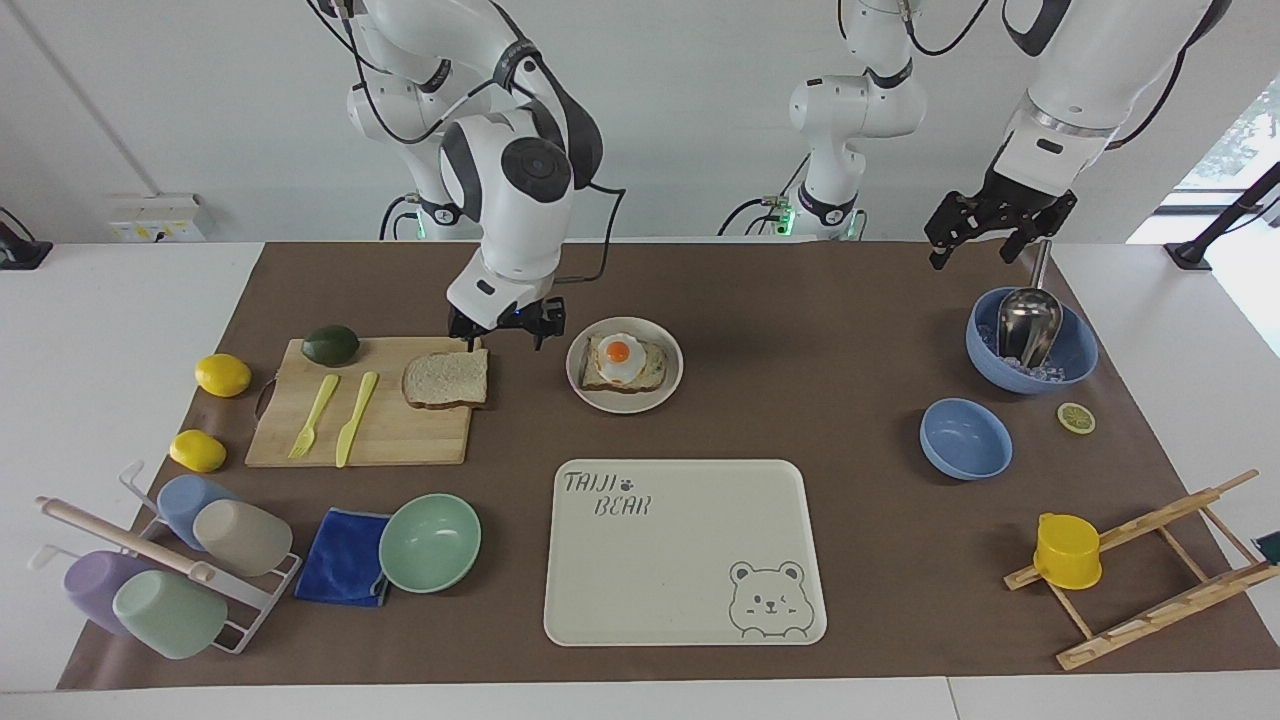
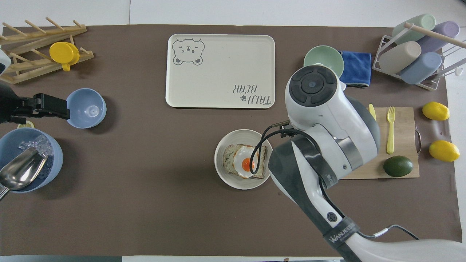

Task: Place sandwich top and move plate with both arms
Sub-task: 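Reach the right gripper to the bread slice on the cutting board and grasp it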

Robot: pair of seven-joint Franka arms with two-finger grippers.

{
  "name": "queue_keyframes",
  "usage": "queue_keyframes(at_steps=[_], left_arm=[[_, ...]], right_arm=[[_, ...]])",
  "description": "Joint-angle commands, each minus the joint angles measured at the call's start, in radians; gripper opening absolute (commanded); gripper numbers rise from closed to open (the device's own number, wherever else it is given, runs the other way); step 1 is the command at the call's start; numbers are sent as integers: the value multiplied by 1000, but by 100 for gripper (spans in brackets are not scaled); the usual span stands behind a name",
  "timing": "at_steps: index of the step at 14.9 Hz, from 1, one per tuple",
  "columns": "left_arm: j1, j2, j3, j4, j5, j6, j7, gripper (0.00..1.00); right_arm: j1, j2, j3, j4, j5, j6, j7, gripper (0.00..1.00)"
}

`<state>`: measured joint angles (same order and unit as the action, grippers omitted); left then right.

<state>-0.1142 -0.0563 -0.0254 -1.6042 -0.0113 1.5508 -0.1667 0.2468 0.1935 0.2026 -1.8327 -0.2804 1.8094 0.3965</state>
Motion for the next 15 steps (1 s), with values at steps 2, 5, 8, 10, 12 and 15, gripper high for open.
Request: queue_keyframes(at_steps=[2, 5, 8, 10, 12, 15], left_arm=[[14, -23, 1, -23, 8, 6, 3, 100], [14, -23, 1, -23, 8, 6, 3, 100], [16, -23, 1, -25, 8, 8, 4, 100], [16, -23, -1, -25, 8, 8, 4, 100], [16, -23, -1, -25, 8, 8, 4, 100], [16, -23, -1, -23, 8, 9, 6, 100]], right_arm=[[20, -20, -2, -172, -95, 137, 76, 100], [15, -37, -2, -249, -126, 183, 79, 100], [14, -69, -2, -357, -204, 283, 110, 100], [-3, -74, -3, -382, -204, 304, 110, 100], [-4, -66, -3, -388, -204, 307, 113, 100], [-11, -69, -3, -419, -226, 338, 114, 100]])
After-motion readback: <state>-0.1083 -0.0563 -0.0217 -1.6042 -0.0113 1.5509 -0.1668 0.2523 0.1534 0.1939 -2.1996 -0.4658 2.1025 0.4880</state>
